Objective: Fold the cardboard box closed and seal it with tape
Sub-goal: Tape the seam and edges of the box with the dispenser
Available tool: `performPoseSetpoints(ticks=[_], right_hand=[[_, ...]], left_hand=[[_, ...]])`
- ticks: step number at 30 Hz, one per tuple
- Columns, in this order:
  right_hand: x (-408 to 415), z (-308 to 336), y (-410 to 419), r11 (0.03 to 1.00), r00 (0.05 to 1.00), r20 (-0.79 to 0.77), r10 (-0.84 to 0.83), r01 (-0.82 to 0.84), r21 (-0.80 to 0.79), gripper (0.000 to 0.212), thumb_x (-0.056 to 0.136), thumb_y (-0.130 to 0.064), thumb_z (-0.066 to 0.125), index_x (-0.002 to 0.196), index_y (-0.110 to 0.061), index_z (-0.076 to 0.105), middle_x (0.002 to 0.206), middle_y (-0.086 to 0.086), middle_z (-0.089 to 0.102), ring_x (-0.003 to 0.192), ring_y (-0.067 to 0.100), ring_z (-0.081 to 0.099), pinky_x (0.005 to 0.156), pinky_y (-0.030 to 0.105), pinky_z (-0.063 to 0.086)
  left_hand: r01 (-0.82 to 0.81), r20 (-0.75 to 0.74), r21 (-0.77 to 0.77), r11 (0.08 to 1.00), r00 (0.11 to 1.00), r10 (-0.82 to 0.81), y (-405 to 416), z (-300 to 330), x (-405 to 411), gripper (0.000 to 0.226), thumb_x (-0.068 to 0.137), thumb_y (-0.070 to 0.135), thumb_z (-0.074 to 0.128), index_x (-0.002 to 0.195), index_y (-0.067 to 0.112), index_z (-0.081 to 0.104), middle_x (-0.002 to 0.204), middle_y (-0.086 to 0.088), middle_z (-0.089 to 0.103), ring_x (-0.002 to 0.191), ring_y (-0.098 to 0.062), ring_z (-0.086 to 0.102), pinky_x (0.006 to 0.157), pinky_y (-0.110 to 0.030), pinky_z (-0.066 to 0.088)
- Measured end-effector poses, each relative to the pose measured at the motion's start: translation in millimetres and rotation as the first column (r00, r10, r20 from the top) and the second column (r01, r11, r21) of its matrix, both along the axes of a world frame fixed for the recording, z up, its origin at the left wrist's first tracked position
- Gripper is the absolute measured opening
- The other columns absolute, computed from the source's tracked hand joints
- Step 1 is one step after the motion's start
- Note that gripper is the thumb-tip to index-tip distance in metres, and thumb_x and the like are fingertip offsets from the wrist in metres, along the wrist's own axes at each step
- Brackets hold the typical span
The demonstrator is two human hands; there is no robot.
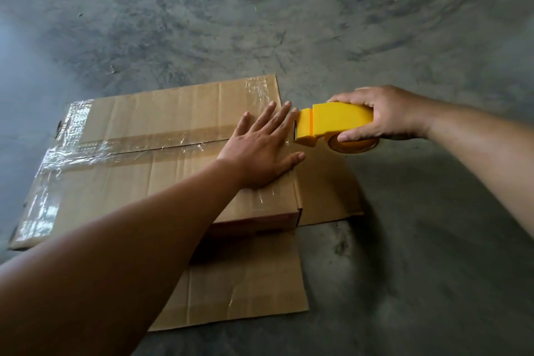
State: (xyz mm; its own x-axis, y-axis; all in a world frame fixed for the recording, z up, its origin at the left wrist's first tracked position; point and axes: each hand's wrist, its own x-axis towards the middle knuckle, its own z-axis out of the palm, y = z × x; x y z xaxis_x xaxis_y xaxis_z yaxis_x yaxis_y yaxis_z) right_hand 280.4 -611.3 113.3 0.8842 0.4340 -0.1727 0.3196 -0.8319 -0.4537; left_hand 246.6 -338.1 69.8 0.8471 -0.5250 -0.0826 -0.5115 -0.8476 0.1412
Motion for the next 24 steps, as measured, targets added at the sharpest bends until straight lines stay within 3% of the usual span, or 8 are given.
performPoseSetpoints(ticks=[3,7,18,24], right_hand=[[3.3,-9.9,1.6,1.000,1.000,-0.009,0.005,-0.004,0.020,0.089,0.059,-0.071,0.071,0.137,-0.037,0.047,0.120,-0.014,0.050,0.105,0.004,0.043,0.087,0.021,0.031],[10.1,-20.7,2.9,0.997,1.000,-0.022,-0.009,0.011,0.080,0.088,0.059,-0.068,0.070,0.137,-0.034,0.050,0.133,-0.007,0.054,0.111,0.005,0.045,0.090,0.022,0.032],[11.1,-26.2,2.5,0.985,0.993,-0.093,-0.069,0.083,0.151,0.094,0.051,-0.076,0.069,0.134,-0.037,0.051,0.131,-0.010,0.055,0.117,0.012,0.050,0.096,0.028,0.039],[6.6,-15.1,8.0,0.982,0.993,-0.084,-0.078,0.091,0.165,0.083,0.055,-0.063,0.070,0.131,-0.032,0.055,0.125,-0.010,0.058,0.114,0.011,0.053,0.091,0.025,0.038]], left_hand=[[0.032,-0.007,0.012,0.999,0.999,-0.031,-0.8,-2.7,4.1,0.082,0.094,0.072,0.019,0.158,0.028,-0.008,0.165,0.012,-0.012,0.150,-0.010,-0.018,0.122,-0.052,-0.003],[0.026,-0.017,0.012,1.000,1.000,-0.026,-0.9,-4.3,7.4,0.082,0.095,0.071,0.021,0.159,0.026,-0.004,0.165,0.011,-0.007,0.150,-0.010,-0.015,0.121,-0.051,-0.005],[0.010,-0.031,0.017,1.000,0.999,-0.010,-5.0,-2.1,5.6,0.081,0.096,0.066,0.026,0.159,0.023,-0.001,0.166,0.008,-0.003,0.151,-0.011,-0.014,0.121,-0.052,-0.006],[0.003,-0.042,0.049,0.999,0.999,-0.001,-8.2,1.6,4.7,0.079,0.098,0.061,0.027,0.159,0.021,-0.002,0.167,0.006,-0.004,0.151,-0.013,-0.014,0.121,-0.053,-0.006]])
